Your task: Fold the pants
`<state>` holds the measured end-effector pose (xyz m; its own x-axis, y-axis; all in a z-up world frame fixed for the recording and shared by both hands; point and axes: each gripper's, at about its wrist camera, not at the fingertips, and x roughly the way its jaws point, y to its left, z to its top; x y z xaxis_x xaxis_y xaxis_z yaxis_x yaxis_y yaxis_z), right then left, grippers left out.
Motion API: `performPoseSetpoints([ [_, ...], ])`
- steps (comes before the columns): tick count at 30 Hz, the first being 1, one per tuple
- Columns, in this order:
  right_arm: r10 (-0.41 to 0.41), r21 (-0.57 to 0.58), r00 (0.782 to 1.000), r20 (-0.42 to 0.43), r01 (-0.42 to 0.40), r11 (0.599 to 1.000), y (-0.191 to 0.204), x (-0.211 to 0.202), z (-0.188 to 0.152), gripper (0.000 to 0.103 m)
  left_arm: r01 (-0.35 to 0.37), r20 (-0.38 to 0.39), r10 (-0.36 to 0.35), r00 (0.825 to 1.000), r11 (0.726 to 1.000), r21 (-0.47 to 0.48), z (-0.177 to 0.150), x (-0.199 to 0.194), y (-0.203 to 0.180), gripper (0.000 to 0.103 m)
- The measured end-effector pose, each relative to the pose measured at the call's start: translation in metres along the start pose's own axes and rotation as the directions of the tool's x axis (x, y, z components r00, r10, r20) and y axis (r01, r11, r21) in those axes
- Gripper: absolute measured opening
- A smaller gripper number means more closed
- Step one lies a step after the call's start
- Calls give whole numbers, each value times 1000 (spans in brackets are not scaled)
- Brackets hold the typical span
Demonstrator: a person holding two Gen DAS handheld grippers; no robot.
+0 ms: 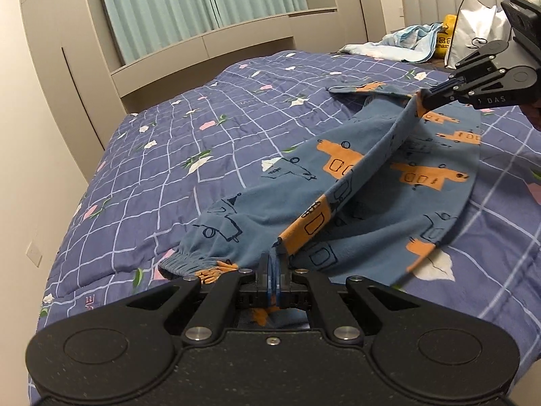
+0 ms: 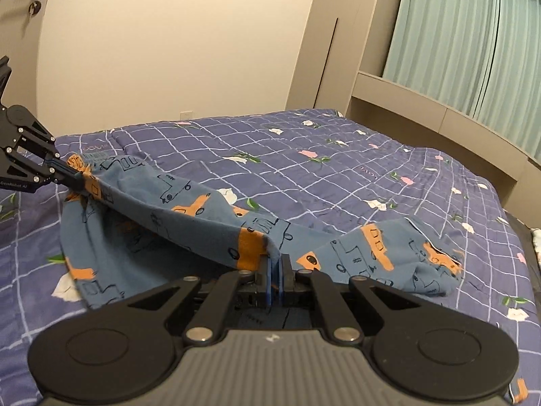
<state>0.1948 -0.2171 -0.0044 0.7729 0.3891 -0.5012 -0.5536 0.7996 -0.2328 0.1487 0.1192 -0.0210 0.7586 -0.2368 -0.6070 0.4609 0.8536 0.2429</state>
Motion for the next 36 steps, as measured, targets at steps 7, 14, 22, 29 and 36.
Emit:
performPoseSetpoints([
  [7,-2,-54,1000,6,2,999,18,-21,-12,4,17,-32,-16,999,999,39,-13,-5,-7,1],
  [14,32,6,999,-31,-31,999,21,-24,-29,4,35,-63,-33,997,999,28,-24,-5,-12,1],
  [22,37,-43,999,-35,-38,998,26,-27,-33,4,33,-90,-31,995,999,26,-28,-7,-18,2],
  [29,33,-31,997,-74,-35,999,30,-18,-43,13,74,-93,-80,992,995,-70,-23,-9,-17,35],
  [36,35,1,998,-56,-35,999,27,-27,-48,60,90,-45,-95,994,991,-99,-10,-18,-42,83],
])
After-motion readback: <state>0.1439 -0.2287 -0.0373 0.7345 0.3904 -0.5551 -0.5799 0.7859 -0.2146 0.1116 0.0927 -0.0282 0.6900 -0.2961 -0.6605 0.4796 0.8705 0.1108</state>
